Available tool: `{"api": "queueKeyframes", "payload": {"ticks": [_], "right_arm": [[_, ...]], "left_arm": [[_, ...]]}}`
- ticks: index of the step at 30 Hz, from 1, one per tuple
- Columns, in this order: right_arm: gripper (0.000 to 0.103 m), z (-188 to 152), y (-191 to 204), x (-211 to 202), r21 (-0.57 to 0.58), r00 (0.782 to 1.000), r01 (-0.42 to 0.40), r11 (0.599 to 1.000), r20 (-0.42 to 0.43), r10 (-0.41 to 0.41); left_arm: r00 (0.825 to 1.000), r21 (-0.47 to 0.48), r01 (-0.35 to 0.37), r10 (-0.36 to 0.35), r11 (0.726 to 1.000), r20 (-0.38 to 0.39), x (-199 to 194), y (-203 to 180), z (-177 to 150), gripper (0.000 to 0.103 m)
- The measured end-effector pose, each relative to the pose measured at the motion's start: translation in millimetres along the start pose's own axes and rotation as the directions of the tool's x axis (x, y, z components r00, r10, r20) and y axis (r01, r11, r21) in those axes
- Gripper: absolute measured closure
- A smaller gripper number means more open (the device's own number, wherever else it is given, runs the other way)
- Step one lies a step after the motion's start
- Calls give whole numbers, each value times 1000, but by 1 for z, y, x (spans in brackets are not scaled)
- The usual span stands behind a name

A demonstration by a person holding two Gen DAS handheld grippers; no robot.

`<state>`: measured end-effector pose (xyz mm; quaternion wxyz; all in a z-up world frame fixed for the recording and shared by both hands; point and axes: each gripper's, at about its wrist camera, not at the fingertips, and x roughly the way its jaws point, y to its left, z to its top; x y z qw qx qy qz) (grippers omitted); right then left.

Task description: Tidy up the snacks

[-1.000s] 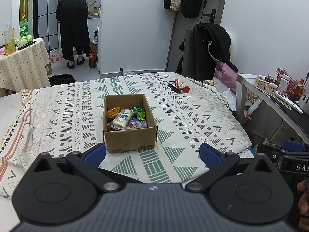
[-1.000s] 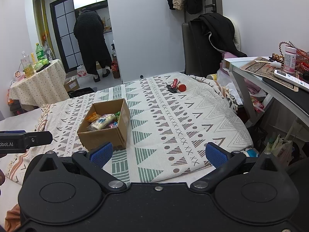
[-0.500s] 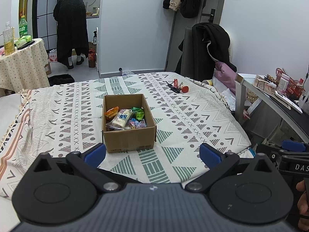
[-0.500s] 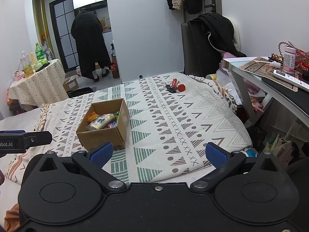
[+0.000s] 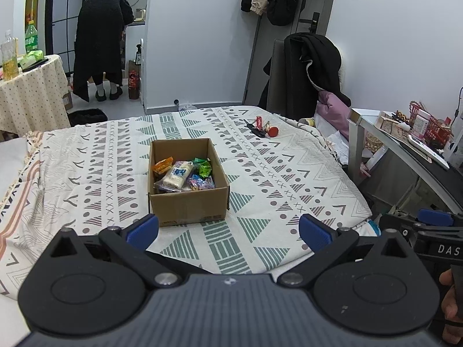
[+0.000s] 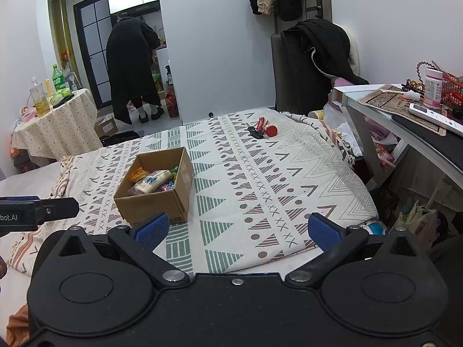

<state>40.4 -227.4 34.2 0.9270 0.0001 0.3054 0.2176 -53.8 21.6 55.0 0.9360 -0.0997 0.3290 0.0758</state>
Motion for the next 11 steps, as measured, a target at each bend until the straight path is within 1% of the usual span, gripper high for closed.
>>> {"api": "queueKeyframes", "payload": {"ticks": [5, 11], "right_arm": [[0, 0, 1, 0, 0, 1000, -1, 1000, 2, 1], [0, -2, 3, -1, -1, 1000, -1, 1000, 0, 1]], "left_arm": [[999, 17, -21, 21, 1000, 25, -4, -3, -1, 1], [1000, 11, -11, 11, 1000, 21, -5, -2, 1, 1]]}}
